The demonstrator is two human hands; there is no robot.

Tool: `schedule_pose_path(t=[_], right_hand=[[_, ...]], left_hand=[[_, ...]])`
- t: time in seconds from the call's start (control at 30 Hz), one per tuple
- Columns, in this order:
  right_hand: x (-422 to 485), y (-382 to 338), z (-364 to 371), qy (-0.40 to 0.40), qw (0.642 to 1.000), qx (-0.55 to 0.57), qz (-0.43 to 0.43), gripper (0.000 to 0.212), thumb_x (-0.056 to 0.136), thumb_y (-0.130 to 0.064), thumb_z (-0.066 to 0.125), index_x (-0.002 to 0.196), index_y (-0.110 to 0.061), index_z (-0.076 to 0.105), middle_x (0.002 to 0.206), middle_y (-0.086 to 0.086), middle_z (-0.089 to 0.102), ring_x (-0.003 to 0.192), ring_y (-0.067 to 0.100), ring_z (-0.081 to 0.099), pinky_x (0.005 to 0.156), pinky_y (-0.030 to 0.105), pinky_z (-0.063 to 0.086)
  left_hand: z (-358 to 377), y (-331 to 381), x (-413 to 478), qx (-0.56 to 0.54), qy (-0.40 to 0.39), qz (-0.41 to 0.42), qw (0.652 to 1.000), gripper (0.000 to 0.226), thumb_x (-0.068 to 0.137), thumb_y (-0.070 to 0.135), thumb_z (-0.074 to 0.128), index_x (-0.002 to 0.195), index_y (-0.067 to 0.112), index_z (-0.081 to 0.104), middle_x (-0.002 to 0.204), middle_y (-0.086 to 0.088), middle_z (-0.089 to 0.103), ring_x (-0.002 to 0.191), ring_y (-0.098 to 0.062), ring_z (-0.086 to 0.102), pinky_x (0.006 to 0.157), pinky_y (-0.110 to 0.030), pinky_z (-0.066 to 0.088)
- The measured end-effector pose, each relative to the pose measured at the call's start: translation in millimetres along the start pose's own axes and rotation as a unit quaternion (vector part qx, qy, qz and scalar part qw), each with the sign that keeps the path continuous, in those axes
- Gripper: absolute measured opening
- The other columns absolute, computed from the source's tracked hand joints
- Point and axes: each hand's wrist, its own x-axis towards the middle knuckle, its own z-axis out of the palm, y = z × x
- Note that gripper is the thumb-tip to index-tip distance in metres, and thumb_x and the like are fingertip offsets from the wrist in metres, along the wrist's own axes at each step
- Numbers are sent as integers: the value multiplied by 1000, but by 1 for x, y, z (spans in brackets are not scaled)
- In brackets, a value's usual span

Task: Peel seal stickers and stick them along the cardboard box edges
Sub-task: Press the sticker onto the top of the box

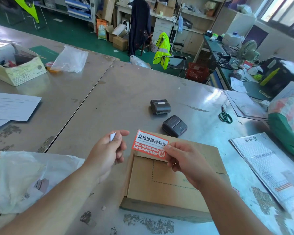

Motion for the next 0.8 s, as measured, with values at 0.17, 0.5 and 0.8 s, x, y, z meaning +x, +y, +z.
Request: schedule_pose_path(t=[0.17,0.5,0.8], right_hand=[[-3,2,-1,-11,1000,-19,-4,29,98,-21,59,70,-14,62,65,2,60,58,14,52,54,26,36],[-7,1,-3,-8,999,-43,-3,27,98,-21,59,72,-14,64,61,-2,61,56,13,51,54,26,37],[-7,-11,-5,0,999,-39,-18,29,97,-19,60,68,-14,62,62,-1,60,54,13,51,53,26,37]], left_hand=[[-3,1,0,61,-4,-16,998,33,97,44,53,99,14,67,57,9,27,48,-11,24,50,-26,26],[1,5,-5,198,7,14,980,30,85,40,70,79,11,68,38,13,35,36,-5,28,51,-28,21],[12,22,-8,243,6,35,969,32,88,46,65,77,17,67,34,16,40,30,-3,35,47,-27,24]])
